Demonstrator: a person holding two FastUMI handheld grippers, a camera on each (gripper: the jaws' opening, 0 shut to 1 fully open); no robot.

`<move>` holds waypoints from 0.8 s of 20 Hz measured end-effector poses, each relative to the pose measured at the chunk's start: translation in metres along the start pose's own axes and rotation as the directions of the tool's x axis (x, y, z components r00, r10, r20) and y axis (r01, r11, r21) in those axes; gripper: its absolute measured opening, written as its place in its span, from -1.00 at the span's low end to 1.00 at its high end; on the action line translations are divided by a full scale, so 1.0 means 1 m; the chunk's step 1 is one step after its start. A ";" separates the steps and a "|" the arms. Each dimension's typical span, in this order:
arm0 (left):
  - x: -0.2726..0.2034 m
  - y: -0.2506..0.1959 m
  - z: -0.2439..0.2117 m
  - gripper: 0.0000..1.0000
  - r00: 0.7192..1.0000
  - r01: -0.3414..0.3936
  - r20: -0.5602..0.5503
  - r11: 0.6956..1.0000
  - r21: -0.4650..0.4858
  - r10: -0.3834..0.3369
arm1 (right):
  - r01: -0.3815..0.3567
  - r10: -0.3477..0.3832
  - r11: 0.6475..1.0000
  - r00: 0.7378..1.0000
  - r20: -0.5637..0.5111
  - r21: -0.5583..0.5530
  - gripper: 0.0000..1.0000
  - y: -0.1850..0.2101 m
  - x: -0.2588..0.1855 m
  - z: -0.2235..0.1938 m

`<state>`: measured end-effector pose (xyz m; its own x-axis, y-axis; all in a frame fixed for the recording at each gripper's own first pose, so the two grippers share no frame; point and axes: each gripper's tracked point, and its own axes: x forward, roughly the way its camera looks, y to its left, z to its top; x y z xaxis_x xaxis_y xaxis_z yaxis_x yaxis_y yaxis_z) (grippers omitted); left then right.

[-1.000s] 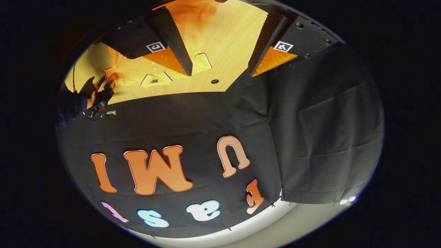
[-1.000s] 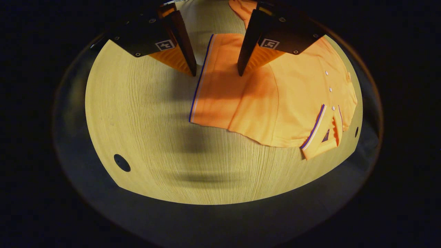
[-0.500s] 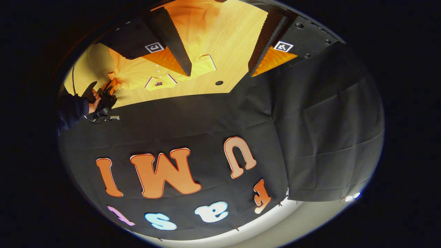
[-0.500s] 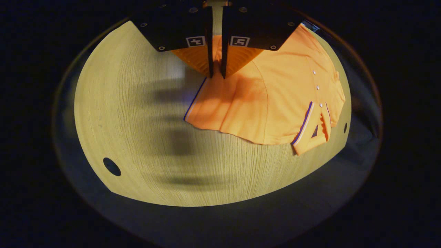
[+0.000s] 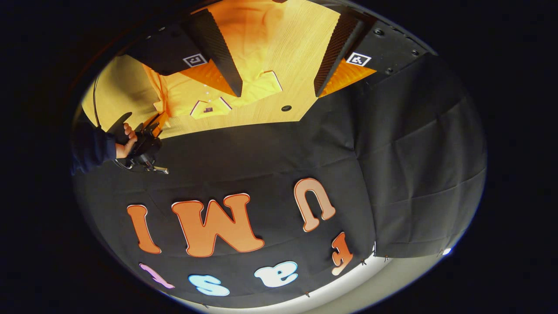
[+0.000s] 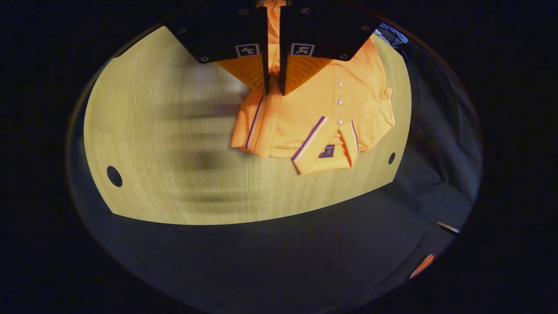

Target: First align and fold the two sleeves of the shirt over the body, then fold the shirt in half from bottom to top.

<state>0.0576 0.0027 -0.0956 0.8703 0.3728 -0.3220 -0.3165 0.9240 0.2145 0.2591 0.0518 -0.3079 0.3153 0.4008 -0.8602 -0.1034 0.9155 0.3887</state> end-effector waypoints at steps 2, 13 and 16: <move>0.002 0.004 -0.005 0.98 1.000 0.000 -0.008 1.000 -0.014 0.000 | -0.031 0.031 0.999 0.999 0.013 0.015 -0.77 0.025 0.003 0.004; 0.097 0.036 -0.039 0.98 0.989 0.110 -0.086 0.985 -0.136 -0.122 | -0.109 0.116 0.993 0.980 0.164 -0.051 0.50 0.077 -0.054 0.005; 0.141 0.038 -0.049 0.98 0.971 0.194 -0.115 0.970 -0.145 -0.211 | -0.059 0.063 0.998 0.961 0.271 -0.023 0.82 0.074 -0.087 0.002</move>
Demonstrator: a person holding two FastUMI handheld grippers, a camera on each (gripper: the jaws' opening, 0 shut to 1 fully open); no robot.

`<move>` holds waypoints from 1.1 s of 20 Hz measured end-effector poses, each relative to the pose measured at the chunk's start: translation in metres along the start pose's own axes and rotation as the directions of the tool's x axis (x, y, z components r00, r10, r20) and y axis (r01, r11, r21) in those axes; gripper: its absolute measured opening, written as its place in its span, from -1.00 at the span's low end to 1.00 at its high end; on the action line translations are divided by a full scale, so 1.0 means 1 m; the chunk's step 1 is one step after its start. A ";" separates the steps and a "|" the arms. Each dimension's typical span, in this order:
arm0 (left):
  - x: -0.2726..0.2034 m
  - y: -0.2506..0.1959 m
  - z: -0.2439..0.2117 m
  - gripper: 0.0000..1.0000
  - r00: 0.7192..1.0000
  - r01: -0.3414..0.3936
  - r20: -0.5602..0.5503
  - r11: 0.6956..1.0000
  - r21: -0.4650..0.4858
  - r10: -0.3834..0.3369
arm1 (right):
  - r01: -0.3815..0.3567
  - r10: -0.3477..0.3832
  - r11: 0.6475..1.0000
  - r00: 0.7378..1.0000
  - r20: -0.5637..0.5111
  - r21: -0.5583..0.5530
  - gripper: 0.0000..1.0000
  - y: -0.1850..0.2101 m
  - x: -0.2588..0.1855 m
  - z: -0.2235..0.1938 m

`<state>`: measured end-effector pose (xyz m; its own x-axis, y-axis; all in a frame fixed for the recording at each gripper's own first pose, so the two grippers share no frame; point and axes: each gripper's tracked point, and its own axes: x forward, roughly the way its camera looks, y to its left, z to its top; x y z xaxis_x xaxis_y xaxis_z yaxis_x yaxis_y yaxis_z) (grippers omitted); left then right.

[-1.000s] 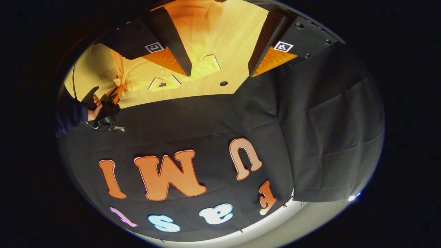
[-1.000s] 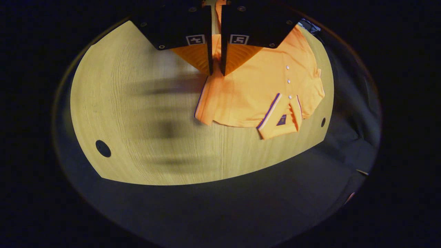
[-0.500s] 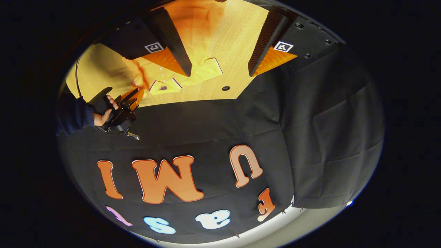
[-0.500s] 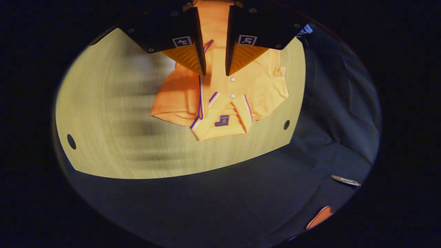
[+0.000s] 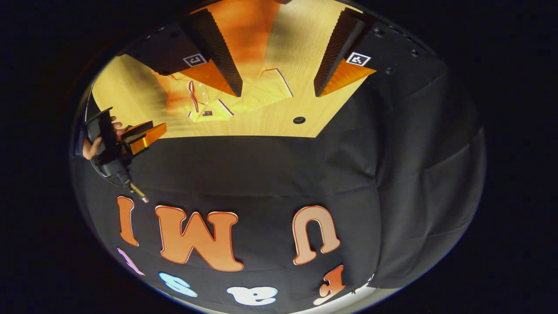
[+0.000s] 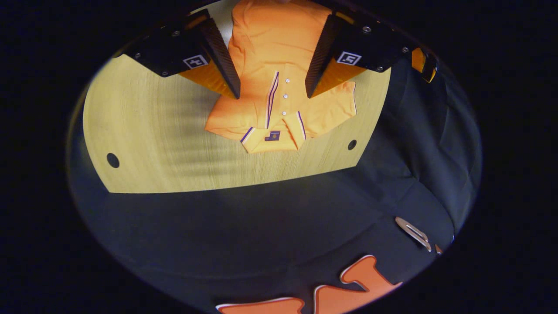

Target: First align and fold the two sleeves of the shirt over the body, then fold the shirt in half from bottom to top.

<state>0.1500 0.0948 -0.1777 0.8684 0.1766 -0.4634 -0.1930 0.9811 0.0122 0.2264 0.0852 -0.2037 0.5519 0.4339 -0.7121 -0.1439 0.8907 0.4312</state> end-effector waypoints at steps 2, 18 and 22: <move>0.030 0.008 -0.003 0.99 0.998 0.053 -0.039 0.998 -0.021 -0.054 | 0.049 -0.050 0.999 0.997 0.057 0.013 0.91 -0.005 -0.022 -0.005; 0.219 0.017 -0.120 0.96 0.676 0.046 -0.723 0.988 -0.149 -0.141 | 0.323 -0.368 0.918 0.909 0.194 0.228 0.93 -0.049 -0.165 -0.116; 0.233 0.013 -0.136 0.95 0.596 0.034 -0.793 0.991 -0.127 -0.122 | 0.347 -0.398 0.904 0.897 0.194 0.249 0.93 -0.063 -0.178 -0.131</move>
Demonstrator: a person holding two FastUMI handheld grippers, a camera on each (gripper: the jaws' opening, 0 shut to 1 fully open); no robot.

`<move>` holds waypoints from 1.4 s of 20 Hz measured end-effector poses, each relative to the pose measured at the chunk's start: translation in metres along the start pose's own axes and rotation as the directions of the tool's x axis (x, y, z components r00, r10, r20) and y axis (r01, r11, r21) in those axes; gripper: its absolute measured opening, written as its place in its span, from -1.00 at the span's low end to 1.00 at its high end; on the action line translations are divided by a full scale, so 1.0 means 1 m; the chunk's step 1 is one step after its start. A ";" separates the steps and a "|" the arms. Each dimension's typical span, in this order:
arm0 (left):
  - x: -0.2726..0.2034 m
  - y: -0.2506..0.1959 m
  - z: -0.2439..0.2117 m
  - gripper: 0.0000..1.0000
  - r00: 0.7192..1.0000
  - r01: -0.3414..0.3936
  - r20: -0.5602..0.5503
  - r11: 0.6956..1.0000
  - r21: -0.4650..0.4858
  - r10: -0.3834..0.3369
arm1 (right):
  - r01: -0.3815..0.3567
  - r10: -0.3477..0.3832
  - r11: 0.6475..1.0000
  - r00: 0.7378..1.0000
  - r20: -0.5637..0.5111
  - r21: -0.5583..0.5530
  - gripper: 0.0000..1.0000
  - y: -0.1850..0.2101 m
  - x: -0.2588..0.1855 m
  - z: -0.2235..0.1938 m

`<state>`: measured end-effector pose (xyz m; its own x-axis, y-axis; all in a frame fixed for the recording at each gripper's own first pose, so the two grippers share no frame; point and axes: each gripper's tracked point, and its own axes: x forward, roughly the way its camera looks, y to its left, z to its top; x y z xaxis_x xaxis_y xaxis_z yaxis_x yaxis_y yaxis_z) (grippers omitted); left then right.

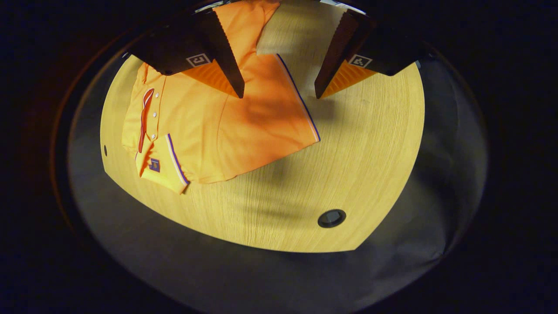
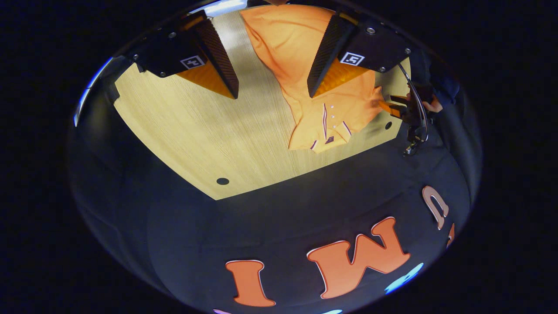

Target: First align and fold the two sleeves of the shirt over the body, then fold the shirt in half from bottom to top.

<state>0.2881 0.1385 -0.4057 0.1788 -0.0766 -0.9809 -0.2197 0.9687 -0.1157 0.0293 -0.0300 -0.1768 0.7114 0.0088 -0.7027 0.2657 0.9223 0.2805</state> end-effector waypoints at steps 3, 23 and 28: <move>0.015 0.005 0.004 0.95 0.998 -0.050 -0.032 0.999 0.016 0.050 | 0.024 -0.024 0.999 1.000 -0.020 0.033 0.93 -0.013 0.000 -0.017; -0.046 -0.087 0.043 -0.69 0.955 0.184 0.170 0.937 0.296 -0.242 | 0.026 -0.020 0.995 0.998 -0.061 0.100 0.93 -0.018 -0.004 -0.041; -0.060 -0.140 0.042 -0.69 0.947 0.186 0.167 0.892 0.412 -0.275 | 0.021 -0.016 0.997 0.998 -0.064 0.078 0.93 -0.011 -0.007 -0.042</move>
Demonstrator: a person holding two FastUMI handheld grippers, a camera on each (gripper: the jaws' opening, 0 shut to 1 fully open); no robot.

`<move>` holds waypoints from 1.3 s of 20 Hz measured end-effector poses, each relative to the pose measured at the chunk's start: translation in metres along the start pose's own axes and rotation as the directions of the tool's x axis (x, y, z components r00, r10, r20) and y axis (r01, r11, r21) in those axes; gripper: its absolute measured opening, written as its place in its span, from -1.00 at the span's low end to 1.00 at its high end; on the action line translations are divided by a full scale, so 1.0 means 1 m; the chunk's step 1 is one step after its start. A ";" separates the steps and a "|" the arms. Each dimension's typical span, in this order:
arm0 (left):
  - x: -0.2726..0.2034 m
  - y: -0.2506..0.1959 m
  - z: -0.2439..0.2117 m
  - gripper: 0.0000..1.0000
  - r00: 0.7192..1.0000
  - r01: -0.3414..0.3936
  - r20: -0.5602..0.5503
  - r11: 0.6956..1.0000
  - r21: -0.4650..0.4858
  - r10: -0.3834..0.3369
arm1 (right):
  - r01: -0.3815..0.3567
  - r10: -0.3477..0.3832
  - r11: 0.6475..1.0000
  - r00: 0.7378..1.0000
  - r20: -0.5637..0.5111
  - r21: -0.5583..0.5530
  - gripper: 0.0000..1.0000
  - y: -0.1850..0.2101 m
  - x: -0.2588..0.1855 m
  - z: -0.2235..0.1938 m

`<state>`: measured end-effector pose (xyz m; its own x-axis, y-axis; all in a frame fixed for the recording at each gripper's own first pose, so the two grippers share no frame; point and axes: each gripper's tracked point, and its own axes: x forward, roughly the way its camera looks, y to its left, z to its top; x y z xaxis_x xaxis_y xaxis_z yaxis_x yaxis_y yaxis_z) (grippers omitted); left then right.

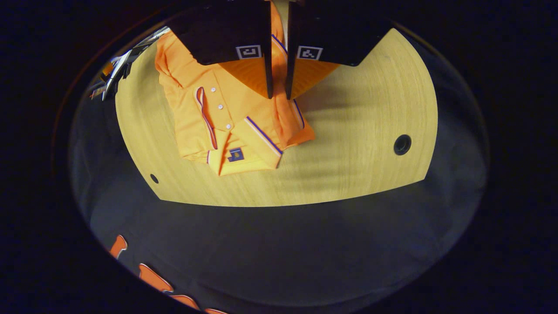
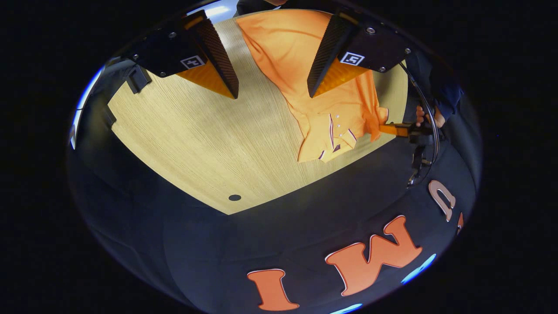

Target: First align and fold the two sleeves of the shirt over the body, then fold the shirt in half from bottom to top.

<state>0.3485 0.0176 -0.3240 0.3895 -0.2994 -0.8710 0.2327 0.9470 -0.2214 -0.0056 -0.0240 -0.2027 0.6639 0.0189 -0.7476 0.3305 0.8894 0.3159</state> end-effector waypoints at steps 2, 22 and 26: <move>0.006 -0.025 0.006 -0.61 0.999 0.038 0.016 0.998 0.052 -0.039 | 0.008 -0.008 1.000 1.000 -0.004 0.003 0.93 -0.001 -0.004 -0.006; -0.175 -0.065 -0.083 0.92 0.889 -0.117 0.439 0.992 -0.053 0.129 | -0.180 0.197 0.957 0.979 0.055 -0.229 0.97 0.009 -0.027 -0.012; -0.198 -0.076 -0.131 0.91 0.880 -0.152 0.440 0.983 -0.100 0.180 | -0.224 0.233 0.925 0.972 -0.008 -0.308 0.97 0.004 -0.025 -0.031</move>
<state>0.1366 0.0207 -0.1923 0.7765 -0.1438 -0.6135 0.0810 0.9883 -0.1291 -0.0418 -0.0067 -0.2006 0.7170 0.2294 -0.6583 -0.0499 0.9588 0.2798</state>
